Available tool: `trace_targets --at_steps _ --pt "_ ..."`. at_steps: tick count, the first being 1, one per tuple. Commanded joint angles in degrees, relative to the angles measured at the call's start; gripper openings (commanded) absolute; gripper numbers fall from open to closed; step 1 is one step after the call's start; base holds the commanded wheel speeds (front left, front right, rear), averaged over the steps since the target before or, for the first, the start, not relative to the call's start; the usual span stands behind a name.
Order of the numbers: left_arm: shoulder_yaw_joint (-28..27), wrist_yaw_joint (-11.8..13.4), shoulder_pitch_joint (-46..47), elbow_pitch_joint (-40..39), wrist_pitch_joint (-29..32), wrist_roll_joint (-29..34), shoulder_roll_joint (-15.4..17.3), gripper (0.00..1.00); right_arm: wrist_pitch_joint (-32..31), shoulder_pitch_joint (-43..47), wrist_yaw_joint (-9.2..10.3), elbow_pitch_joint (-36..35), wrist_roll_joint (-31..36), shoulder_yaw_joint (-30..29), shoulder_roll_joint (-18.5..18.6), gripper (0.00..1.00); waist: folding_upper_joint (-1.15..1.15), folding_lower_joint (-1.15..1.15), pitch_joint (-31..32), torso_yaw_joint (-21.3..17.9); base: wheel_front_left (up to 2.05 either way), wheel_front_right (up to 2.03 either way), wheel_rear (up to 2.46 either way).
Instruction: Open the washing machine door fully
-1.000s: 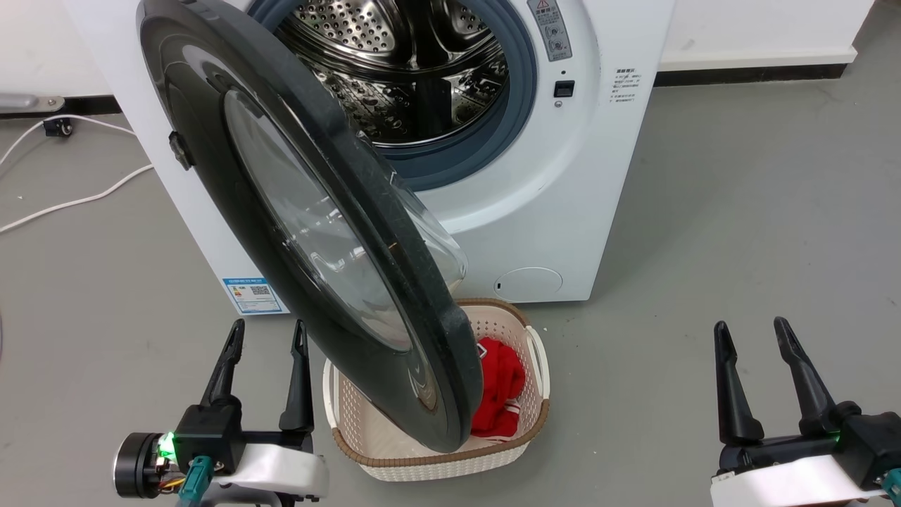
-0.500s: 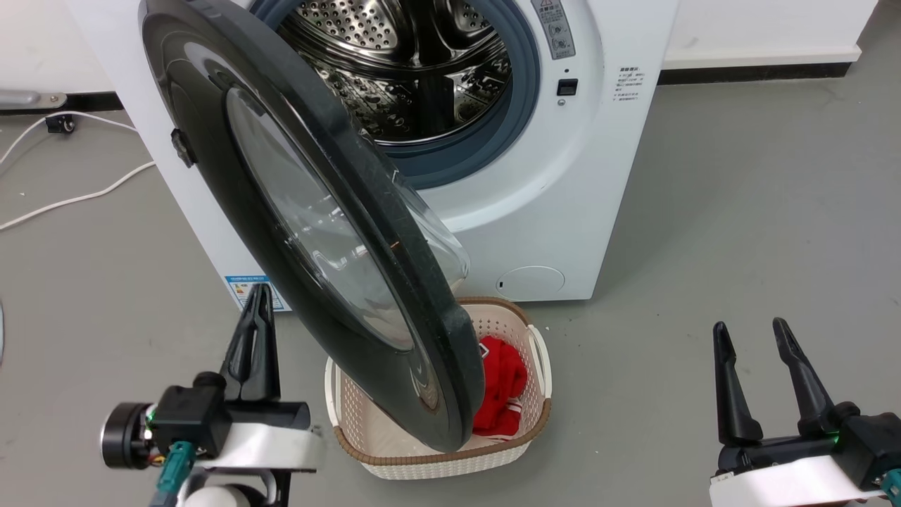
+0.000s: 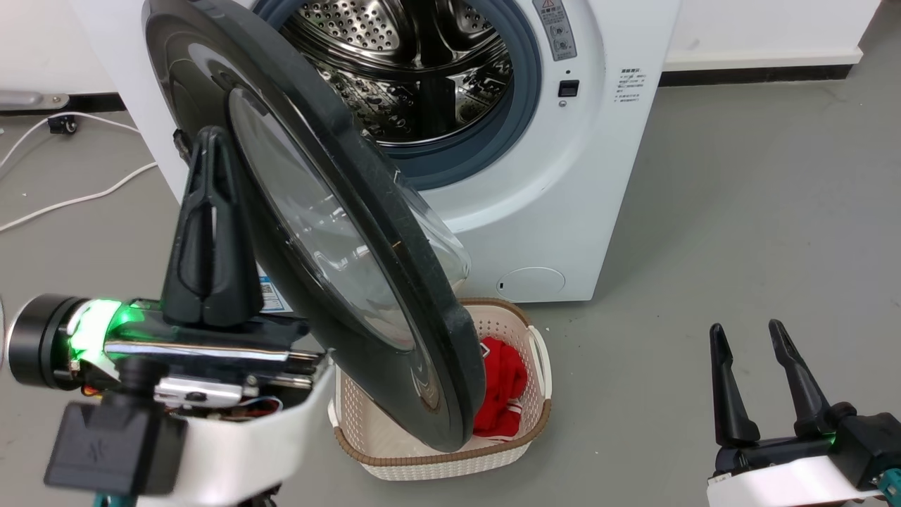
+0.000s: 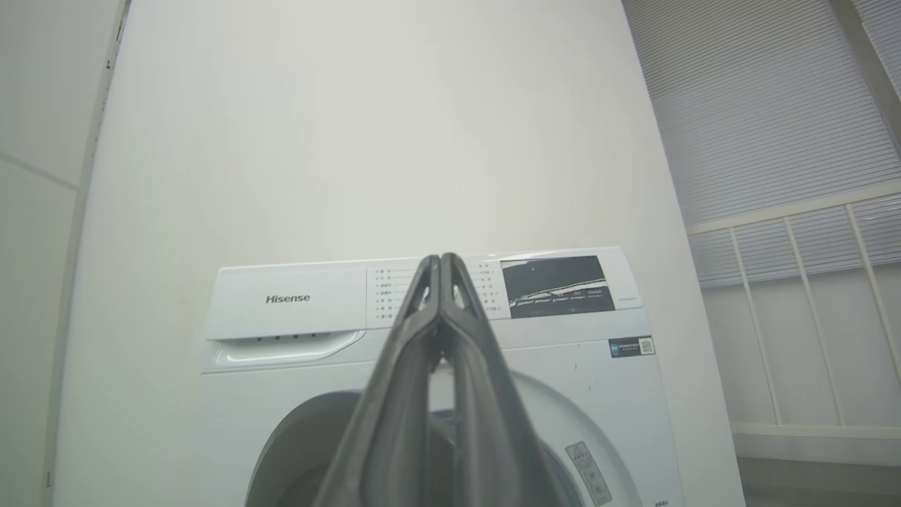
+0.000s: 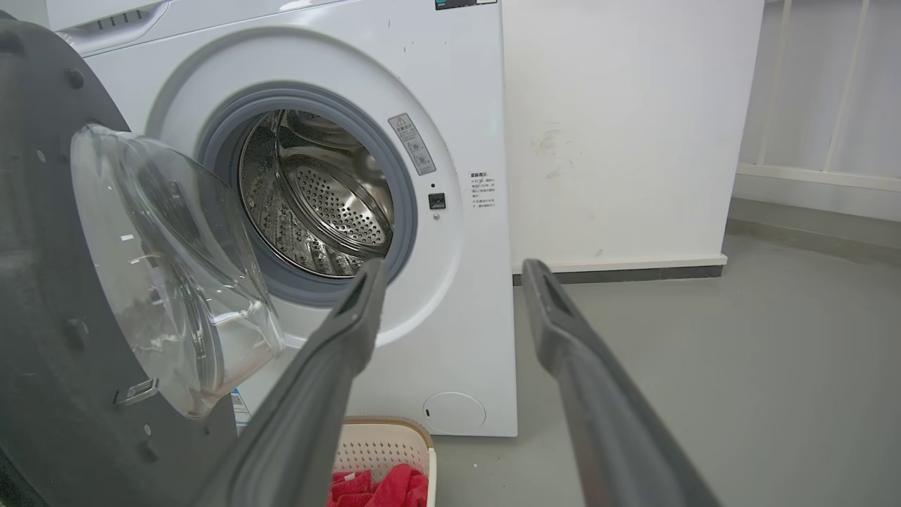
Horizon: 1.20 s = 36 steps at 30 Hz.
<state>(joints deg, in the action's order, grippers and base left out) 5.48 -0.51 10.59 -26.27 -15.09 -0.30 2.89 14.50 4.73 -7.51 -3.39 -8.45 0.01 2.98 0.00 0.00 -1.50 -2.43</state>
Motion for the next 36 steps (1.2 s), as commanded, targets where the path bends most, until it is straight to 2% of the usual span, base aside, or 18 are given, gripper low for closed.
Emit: trace_targets --at_steps 1,5,9,13,16,21,25,31,36 --pt "1.1 -0.5 0.9 -1.4 -0.1 0.7 0.0 0.00 0.0 -0.6 0.04 0.1 0.0 0.0 -0.2 1.00 0.00 0.00 0.0 -0.2 0.00 0.00 0.00" --pt "6.5 -1.7 2.0 -4.8 -0.1 0.9 0.0 0.00 -0.3 -0.6 0.04 0.2 -0.1 0.0 -0.2 1.00 0.00 0.00 0.2 -0.6 0.00 0.00 0.00" --pt "13.5 -3.4 0.0 -3.7 0.9 -1.4 0.0 0.00 -0.5 -0.2 0.03 0.4 -0.2 0.1 -0.2 1.00 0.00 0.00 0.7 -0.9 0.00 0.00 0.00" --pt "20.6 -4.4 -2.4 -1.0 5.7 -5.7 0.0 0.00 -0.7 0.2 0.04 0.4 -0.2 0.1 -0.2 1.00 0.00 0.00 0.8 -1.0 0.00 0.00 0.00" --pt "24.0 -4.6 -5.1 2.5 10.1 -8.3 0.0 0.00 -0.9 0.4 0.03 0.4 -0.4 0.1 -0.2 1.00 0.00 0.00 0.8 -0.9 0.00 0.00 0.00" --pt "24.9 -2.7 -9.0 8.5 14.7 -9.8 0.2 0.00 -1.2 0.5 0.04 0.4 -0.7 0.5 -0.2 1.00 0.00 0.00 0.8 -1.0 0.00 0.00 0.00" --pt "24.6 -1.4 -10.8 12.4 15.8 -9.6 0.9 0.00 -1.3 0.4 0.04 0.6 -1.2 0.6 -0.2 1.00 0.00 0.00 0.5 -1.0 0.00 0.00 0.00" --pt "24.6 -0.8 -8.8 18.9 13.2 -9.0 0.8 0.00 -1.3 -0.5 0.04 0.9 -1.6 1.1 -0.2 1.00 0.00 0.00 -0.3 -1.0 0.00 0.00 0.00" --pt "23.4 1.1 -6.0 23.8 10.4 -10.4 0.3 0.00 -1.2 -1.2 0.03 1.2 -1.8 1.6 -0.2 1.00 0.00 0.00 -0.8 -1.8 0.00 0.00 0.00"
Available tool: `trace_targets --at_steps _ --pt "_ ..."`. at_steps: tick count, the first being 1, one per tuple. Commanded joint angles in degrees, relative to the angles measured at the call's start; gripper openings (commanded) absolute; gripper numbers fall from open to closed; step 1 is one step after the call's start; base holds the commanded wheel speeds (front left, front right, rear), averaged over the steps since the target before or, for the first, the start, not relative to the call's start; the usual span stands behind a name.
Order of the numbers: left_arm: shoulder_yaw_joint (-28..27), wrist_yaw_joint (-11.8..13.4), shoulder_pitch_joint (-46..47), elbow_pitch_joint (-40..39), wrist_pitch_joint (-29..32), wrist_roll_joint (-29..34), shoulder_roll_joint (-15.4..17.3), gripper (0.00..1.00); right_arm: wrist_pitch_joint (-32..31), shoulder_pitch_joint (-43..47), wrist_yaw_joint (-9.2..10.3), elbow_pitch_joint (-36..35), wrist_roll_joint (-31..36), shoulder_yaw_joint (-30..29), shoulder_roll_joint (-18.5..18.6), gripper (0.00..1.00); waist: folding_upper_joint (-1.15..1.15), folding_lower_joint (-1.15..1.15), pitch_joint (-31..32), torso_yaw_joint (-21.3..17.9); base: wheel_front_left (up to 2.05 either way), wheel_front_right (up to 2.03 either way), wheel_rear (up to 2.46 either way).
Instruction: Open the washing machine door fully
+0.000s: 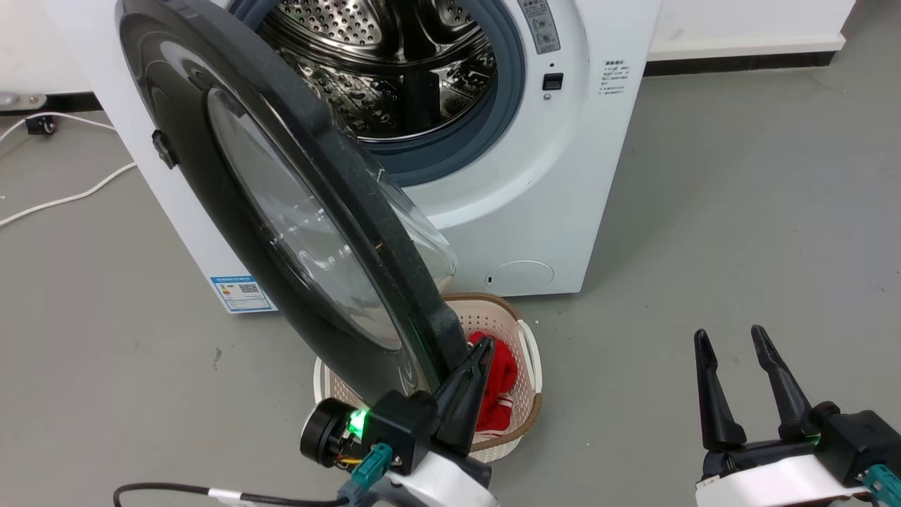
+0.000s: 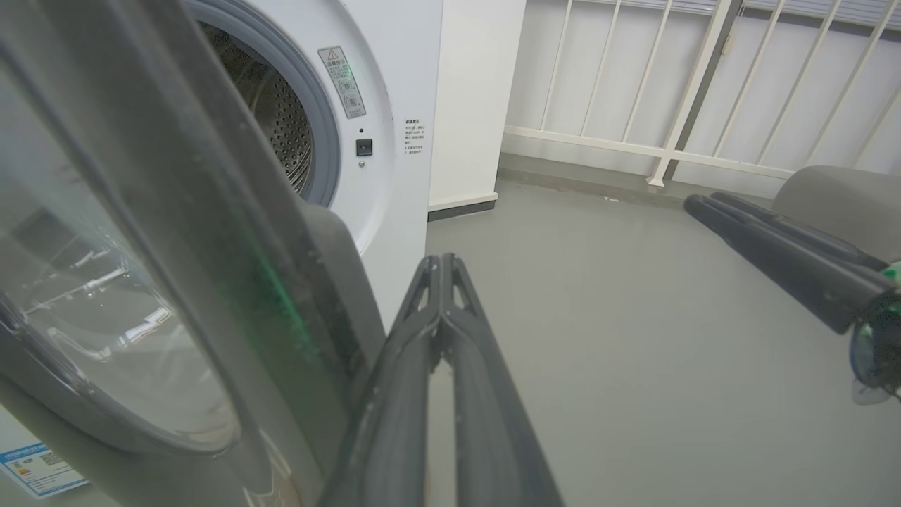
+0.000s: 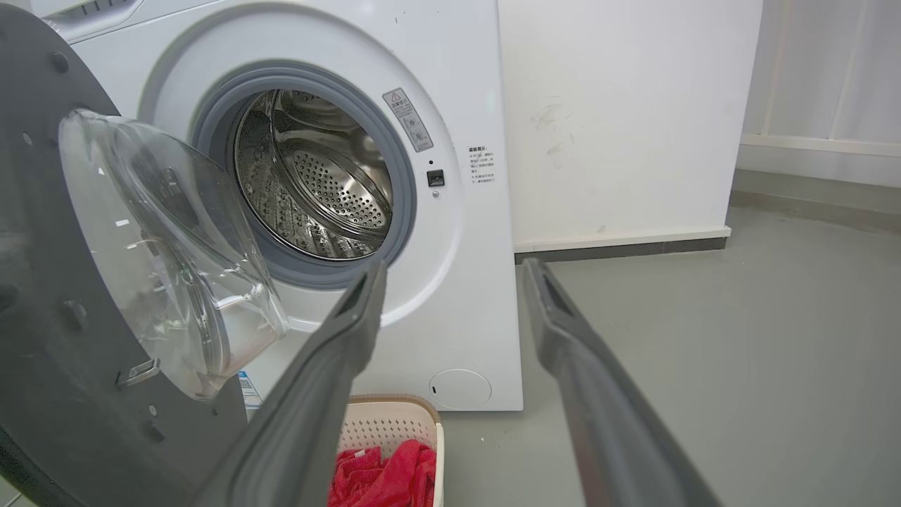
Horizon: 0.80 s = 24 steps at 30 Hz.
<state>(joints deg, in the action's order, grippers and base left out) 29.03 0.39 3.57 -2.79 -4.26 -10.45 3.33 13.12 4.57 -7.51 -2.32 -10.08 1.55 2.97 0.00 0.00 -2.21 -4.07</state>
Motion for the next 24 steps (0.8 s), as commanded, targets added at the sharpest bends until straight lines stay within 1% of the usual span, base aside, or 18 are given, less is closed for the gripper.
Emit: trace_targets --at_steps 1,7,13,14,19,24 --pt "-0.2 0.6 1.5 1.0 -0.8 -0.3 -0.1 0.00 0.1 -0.9 0.04 0.2 -0.2 0.0 -0.2 1.00 0.00 0.00 -0.2 -0.2 0.00 0.00 0.00" --pt "-1.0 2.3 3.4 4.2 -2.5 -1.2 -0.1 0.00 0.1 -0.9 0.04 0.8 -0.7 0.3 -0.2 1.00 0.00 0.00 -0.6 -0.5 0.00 0.00 0.00" --pt "-2.1 3.3 3.5 5.8 -2.9 -2.0 0.1 0.00 0.1 -1.0 0.04 0.9 -0.9 0.2 -0.2 1.00 0.00 0.00 -0.8 -0.3 0.00 0.00 0.00" --pt "-2.7 3.6 3.4 6.3 -3.0 -2.1 0.6 0.00 0.1 -1.0 0.03 1.0 -1.0 0.1 -0.2 1.00 0.00 0.00 -0.9 -0.1 0.00 0.00 0.00" --pt "-2.6 4.5 2.4 6.1 -3.3 -1.7 1.2 0.00 0.1 -0.9 0.03 1.3 -1.3 0.4 -0.2 1.00 0.00 0.00 -0.8 0.4 0.00 0.00 0.00" --pt "-2.1 5.4 0.5 4.5 -3.1 -1.4 1.7 0.00 -0.3 -0.3 0.04 1.1 -1.3 -0.2 -0.2 1.00 0.00 0.00 -0.9 2.0 0.00 0.00 0.00"
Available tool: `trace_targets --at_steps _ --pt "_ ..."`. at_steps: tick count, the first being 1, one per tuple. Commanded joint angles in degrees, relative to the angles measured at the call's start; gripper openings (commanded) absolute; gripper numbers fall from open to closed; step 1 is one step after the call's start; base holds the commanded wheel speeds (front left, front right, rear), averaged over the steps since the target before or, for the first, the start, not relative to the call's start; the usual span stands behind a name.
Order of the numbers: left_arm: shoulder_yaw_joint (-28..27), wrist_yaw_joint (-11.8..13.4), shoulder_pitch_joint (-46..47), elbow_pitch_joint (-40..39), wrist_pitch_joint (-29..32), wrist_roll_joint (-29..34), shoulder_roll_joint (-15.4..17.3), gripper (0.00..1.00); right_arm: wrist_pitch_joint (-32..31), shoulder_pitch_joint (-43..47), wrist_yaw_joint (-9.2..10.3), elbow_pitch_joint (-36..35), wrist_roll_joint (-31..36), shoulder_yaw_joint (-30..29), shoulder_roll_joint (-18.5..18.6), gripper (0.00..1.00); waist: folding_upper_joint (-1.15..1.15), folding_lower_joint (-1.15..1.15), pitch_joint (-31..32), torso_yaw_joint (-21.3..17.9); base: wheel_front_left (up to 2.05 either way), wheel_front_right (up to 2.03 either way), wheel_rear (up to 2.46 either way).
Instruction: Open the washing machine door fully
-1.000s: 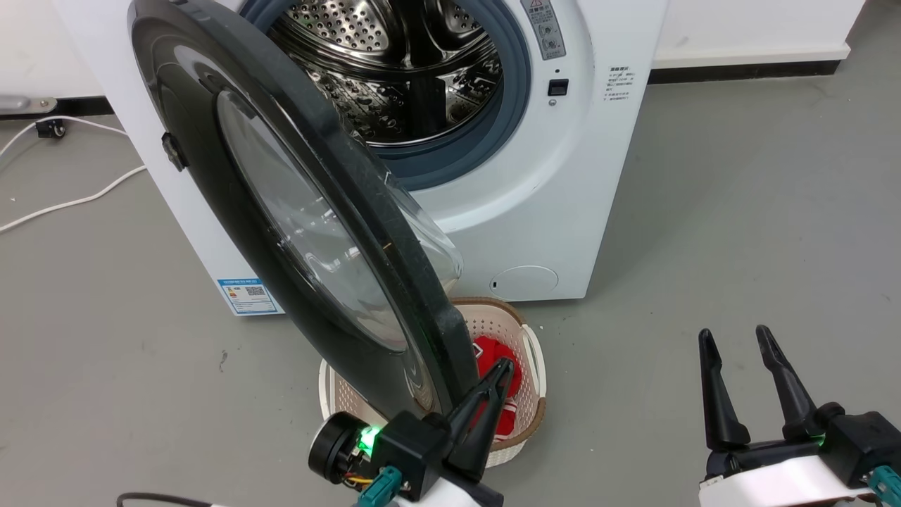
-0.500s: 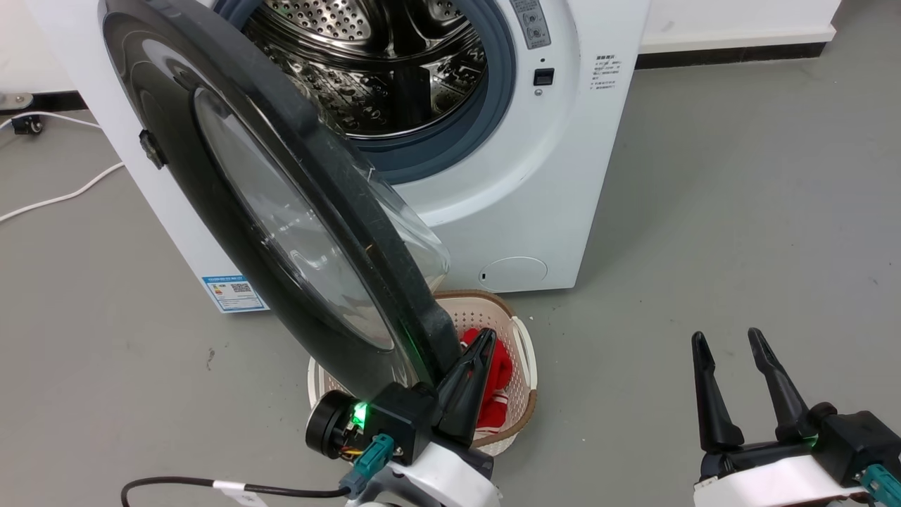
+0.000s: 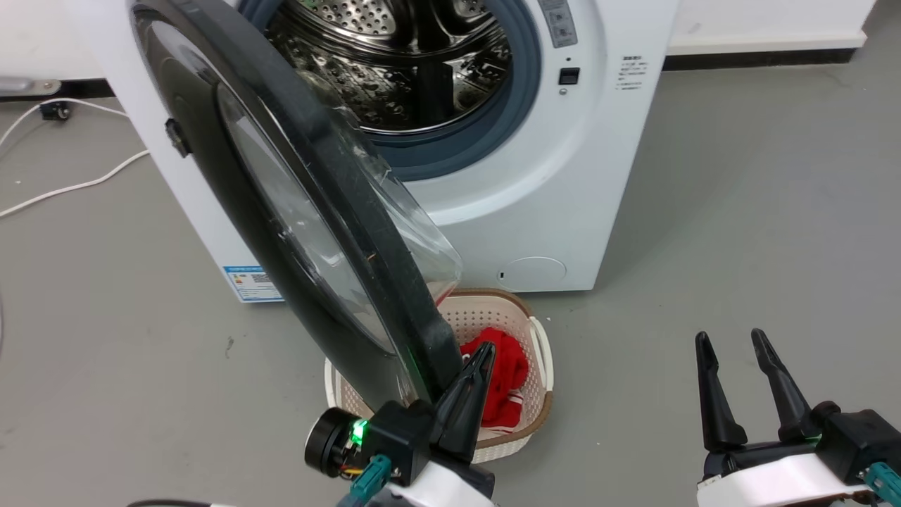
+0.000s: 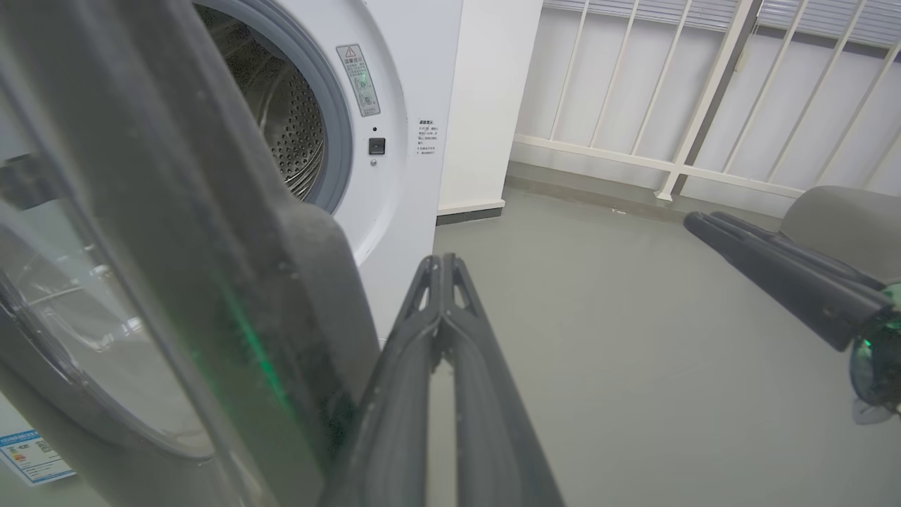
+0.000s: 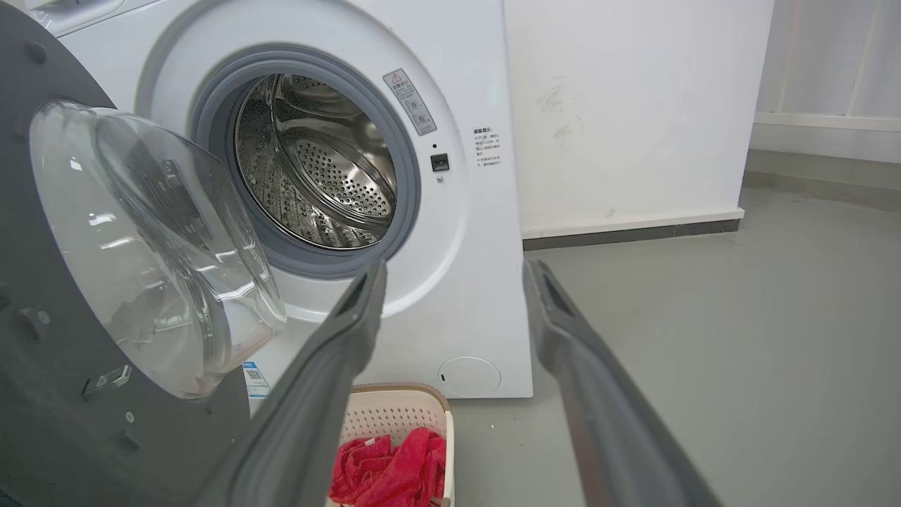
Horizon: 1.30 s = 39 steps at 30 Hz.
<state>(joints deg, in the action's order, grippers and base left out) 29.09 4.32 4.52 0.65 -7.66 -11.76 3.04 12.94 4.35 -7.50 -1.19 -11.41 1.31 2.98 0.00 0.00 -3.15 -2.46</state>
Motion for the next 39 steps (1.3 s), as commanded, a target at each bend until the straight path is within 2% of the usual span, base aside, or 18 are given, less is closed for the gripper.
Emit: trace_targets --at_steps 1,13,24,30,39 --pt "-2.2 1.9 -1.2 0.6 0.3 0.0 2.1 0.00 -0.4 0.2 0.02 -0.1 0.2 0.1 -0.2 1.00 0.00 0.00 0.1 0.9 0.00 0.00 0.00" --pt "-1.7 5.8 -8.8 -7.3 0.1 1.1 3.1 0.00 -3.3 1.9 0.02 -3.5 2.1 -2.0 -0.2 1.00 0.00 0.00 -0.7 10.3 0.00 0.00 0.00" --pt "-6.1 10.2 -13.5 -10.9 -1.4 0.6 5.4 0.00 -4.9 2.6 0.03 -5.3 2.4 -2.3 -0.2 1.00 0.00 0.00 -1.3 19.1 0.00 0.00 0.00" --pt "-10.1 11.4 -12.4 -10.0 -2.4 -0.2 7.4 0.00 -5.6 2.4 0.03 -5.7 2.6 -1.9 -0.2 1.00 0.00 0.00 -1.2 20.7 0.00 0.00 0.00" --pt "-20.0 11.8 -8.7 -7.1 -5.4 -5.5 10.0 0.00 -6.5 1.1 0.03 -6.9 3.1 -1.3 -0.2 1.00 0.00 0.00 -2.7 19.8 0.00 0.00 0.00"
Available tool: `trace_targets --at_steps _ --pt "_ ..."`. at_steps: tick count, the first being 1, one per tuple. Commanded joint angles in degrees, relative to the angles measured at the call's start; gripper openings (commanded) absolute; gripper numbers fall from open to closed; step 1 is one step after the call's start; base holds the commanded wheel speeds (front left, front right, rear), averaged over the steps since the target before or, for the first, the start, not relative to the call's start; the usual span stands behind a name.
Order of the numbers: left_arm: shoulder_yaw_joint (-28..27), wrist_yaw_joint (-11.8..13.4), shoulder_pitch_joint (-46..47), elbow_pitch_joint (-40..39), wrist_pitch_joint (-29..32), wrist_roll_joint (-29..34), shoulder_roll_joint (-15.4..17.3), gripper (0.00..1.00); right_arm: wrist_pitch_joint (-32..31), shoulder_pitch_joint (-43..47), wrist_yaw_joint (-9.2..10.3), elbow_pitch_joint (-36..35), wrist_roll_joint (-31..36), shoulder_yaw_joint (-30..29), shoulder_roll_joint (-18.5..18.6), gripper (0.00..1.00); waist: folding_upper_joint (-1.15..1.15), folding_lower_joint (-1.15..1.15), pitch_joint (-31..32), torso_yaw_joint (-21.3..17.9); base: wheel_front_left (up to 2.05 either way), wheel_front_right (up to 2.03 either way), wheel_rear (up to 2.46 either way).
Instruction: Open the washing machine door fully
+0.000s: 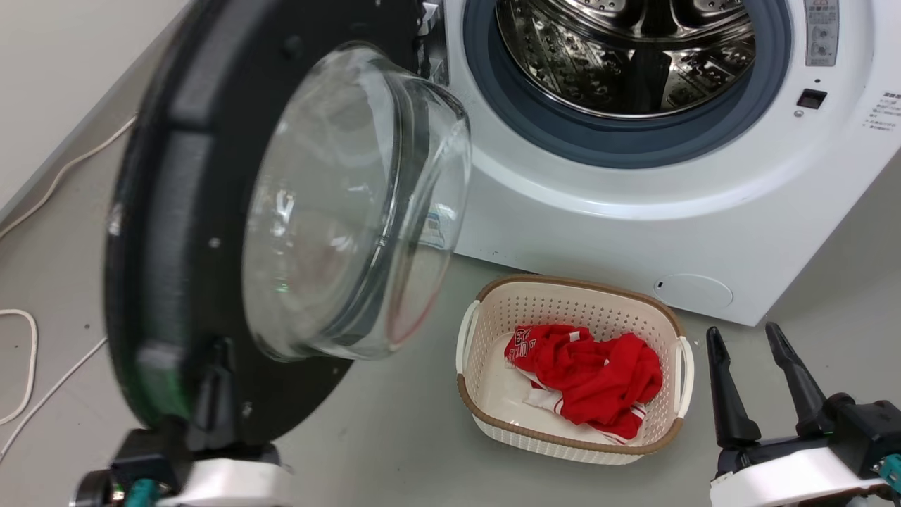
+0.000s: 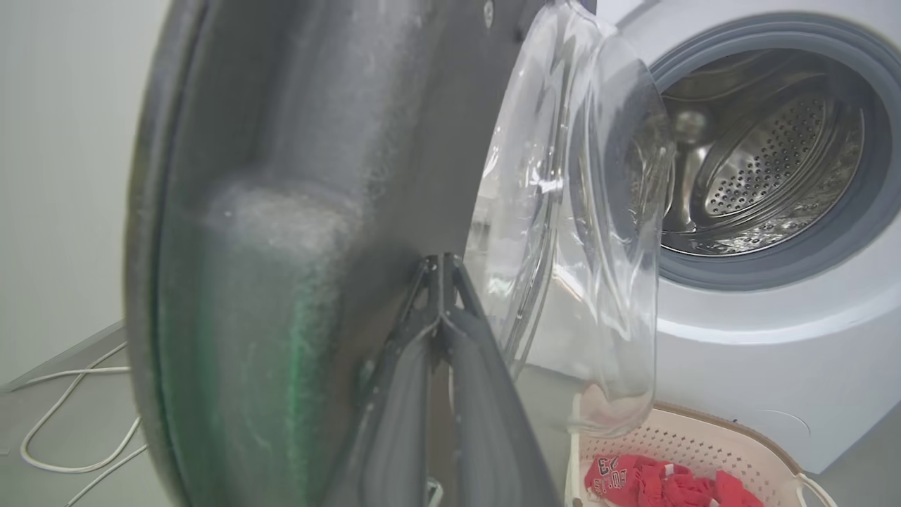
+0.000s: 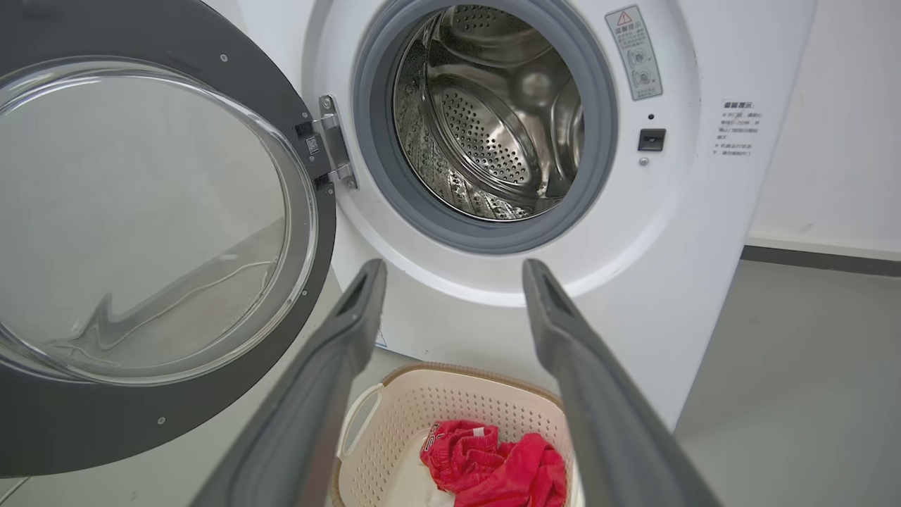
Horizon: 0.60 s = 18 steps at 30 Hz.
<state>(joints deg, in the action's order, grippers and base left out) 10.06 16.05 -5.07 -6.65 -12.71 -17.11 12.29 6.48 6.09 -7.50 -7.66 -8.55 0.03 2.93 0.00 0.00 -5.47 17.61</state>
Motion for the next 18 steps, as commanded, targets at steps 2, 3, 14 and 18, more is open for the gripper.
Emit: trace_targets --at_steps 2,3,14,18 --pt "-3.3 -0.2 2.1 1.3 -0.9 -1.5 1.6 0.00 -0.4 -1.0 0.03 -0.6 0.5 -0.1 -0.1 1.00 0.00 0.00 -0.8 -0.8 0.00 0.00 0.00" --pt "-4.8 -0.5 2.9 2.1 -1.2 -2.3 2.2 0.00 -0.3 -1.3 0.03 -0.9 0.6 -0.3 -0.1 1.00 0.00 0.00 -1.3 -1.0 0.00 0.00 0.00" --pt "-15.5 -4.2 8.1 10.8 -2.5 -7.4 6.0 0.00 -0.2 -2.8 0.02 -0.9 0.6 -0.5 -0.1 1.00 0.00 0.00 -3.9 -3.6 0.00 0.00 0.00" --pt "-19.0 -5.8 9.7 12.9 -2.6 -7.2 6.6 0.00 0.0 -3.3 0.02 -0.7 0.8 -0.5 -0.1 1.00 0.00 0.00 -4.4 -4.3 0.00 0.00 0.00"
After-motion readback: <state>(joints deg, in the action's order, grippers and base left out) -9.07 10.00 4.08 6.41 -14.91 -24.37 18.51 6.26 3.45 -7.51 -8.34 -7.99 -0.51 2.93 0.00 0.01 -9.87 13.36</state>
